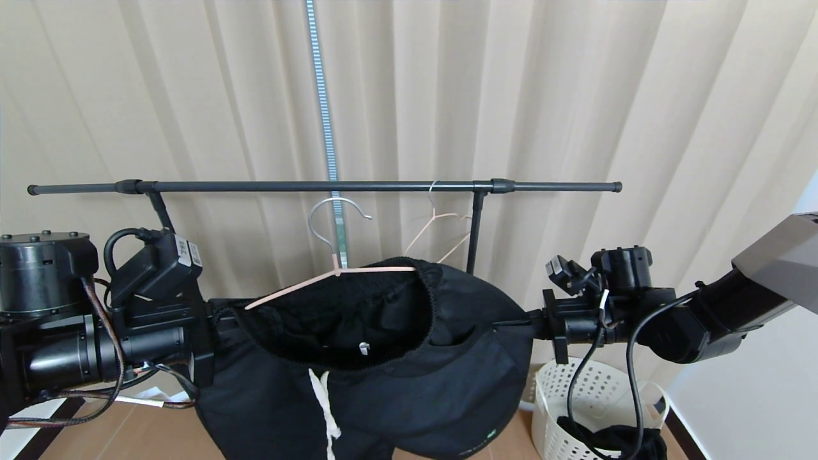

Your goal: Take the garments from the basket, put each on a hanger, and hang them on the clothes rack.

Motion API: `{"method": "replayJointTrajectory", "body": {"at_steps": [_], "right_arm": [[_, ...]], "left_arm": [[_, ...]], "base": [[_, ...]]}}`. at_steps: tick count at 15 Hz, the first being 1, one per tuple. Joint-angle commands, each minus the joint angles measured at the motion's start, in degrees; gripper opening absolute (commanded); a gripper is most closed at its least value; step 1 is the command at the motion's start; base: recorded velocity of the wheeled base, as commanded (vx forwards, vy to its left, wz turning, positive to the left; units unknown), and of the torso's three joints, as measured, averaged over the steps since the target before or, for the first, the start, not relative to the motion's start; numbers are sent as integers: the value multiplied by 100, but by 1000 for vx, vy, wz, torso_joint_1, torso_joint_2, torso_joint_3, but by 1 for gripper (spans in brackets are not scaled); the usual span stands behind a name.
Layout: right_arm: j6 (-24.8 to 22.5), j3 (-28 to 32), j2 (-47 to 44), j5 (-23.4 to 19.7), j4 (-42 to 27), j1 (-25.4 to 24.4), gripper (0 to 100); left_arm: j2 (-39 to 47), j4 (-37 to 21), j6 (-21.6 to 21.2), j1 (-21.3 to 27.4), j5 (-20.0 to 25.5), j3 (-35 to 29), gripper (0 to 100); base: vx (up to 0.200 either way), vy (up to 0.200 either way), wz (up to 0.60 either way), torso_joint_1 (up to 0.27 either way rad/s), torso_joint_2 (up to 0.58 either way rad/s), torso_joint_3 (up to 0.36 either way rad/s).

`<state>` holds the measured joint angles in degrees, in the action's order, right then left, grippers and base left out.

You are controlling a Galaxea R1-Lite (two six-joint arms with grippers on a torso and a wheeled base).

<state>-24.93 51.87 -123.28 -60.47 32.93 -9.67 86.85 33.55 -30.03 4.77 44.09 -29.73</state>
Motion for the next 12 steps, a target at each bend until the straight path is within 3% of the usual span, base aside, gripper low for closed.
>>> {"method": "replayJointTrajectory", "body": {"at_steps": [1,9,10,12], "right_arm": [[14,86,-38,0,-41,176,0],[50,157,-170,8,-76,211,0],[41,95,-170,44,-32,193,100],[6,16,-91,70,-23,158,100]], "left_arm": [[-106,-6,-3,-72,3,20,0],[-229,-6,129,-257,20,205,0],[-212,-6,129,-257,20,205,0],[-186,3,190,-318,-15,205,0]], "base": [[0,0,0,0,0,0],[0,0,0,0,0,0],[0,0,0,0,0,0],[0,0,0,0,0,0]]}}
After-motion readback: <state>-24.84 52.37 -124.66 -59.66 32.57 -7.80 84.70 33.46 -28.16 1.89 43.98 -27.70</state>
